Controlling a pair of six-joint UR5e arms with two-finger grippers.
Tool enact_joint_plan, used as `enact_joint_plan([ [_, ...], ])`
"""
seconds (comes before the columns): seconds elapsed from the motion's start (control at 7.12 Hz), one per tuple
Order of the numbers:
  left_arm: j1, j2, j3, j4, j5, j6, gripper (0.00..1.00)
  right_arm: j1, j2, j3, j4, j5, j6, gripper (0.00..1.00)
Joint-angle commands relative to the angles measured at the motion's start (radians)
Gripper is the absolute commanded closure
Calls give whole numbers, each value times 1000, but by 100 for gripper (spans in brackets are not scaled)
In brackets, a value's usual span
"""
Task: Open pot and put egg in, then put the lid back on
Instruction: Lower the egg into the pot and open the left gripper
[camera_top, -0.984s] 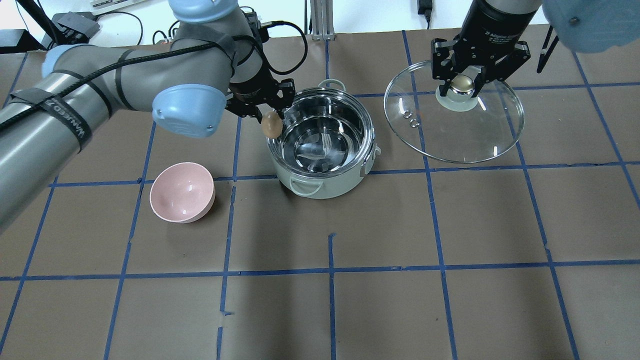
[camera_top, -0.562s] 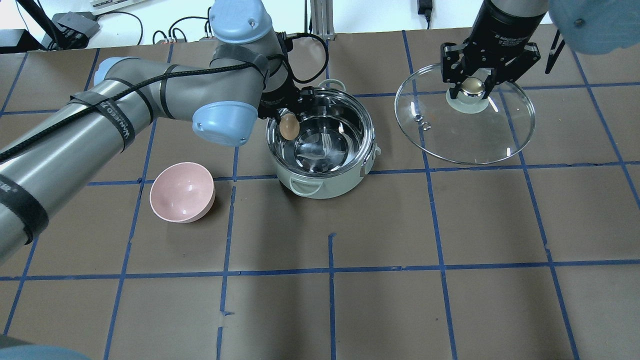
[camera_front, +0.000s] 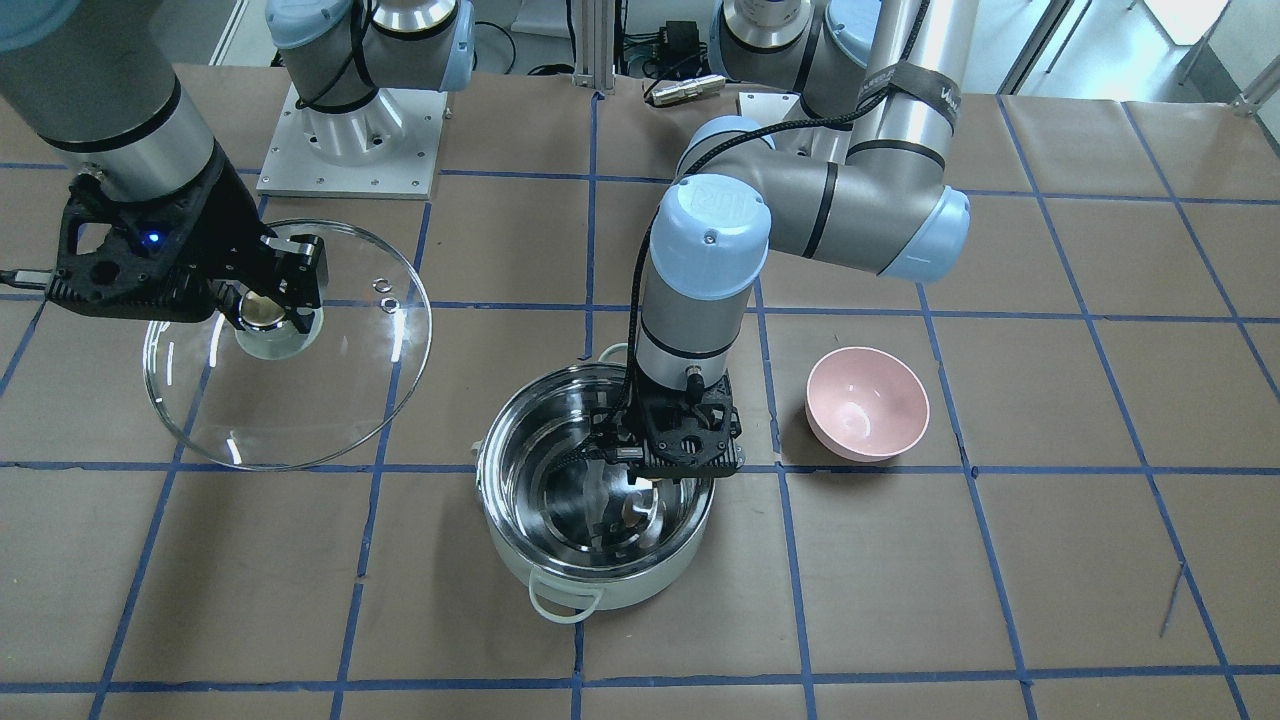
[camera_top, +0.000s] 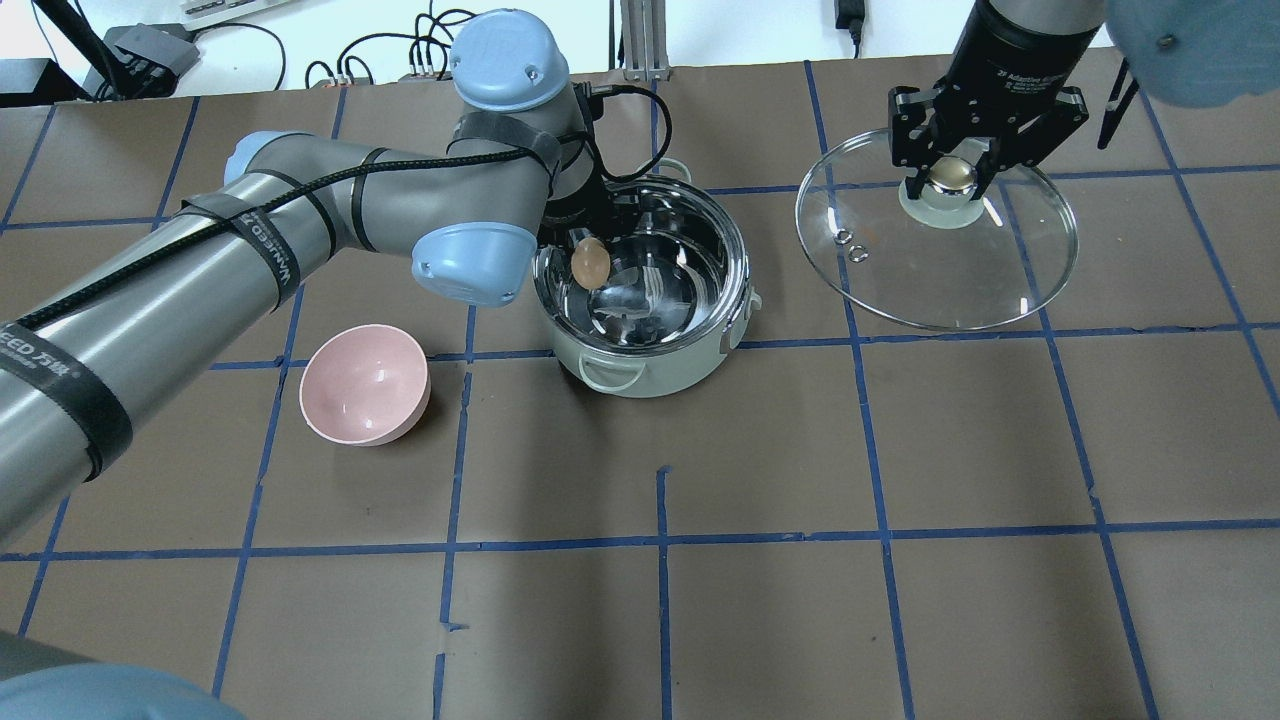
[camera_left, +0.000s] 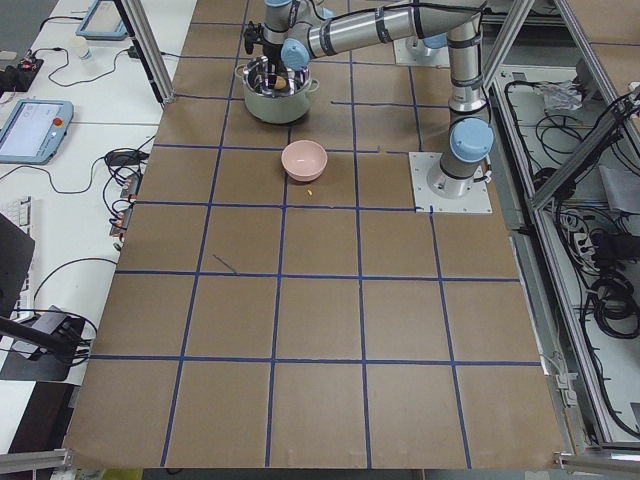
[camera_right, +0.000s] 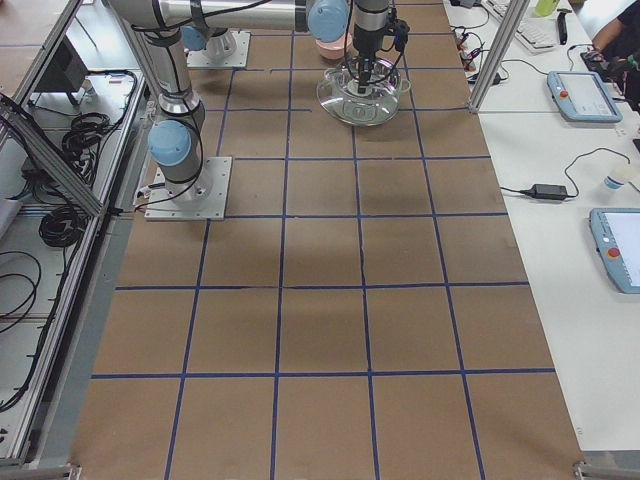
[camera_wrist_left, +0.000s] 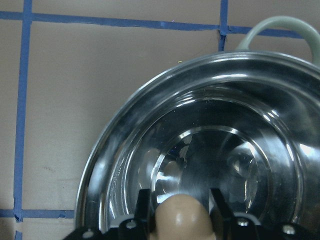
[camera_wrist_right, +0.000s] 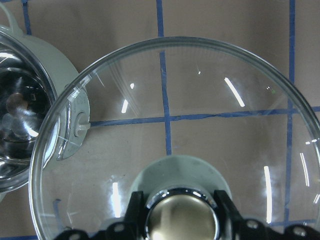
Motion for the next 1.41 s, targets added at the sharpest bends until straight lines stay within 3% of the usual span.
enact_joint_plan([
  [0.0,4,57,15,-15,7,4,10,-2,1,0,-6,-4,-36,94],
  [0.7,96,434,21,-570,45,88,1,11,-5,-6,0,-13,-50,94],
  [0.98,189,485,89,-745,85,236,1,16,-7,-7,1,-11,-39,93],
  [1.26,354,472,71,-775,56,324,1,46,7,-12,-15,10,74,93],
])
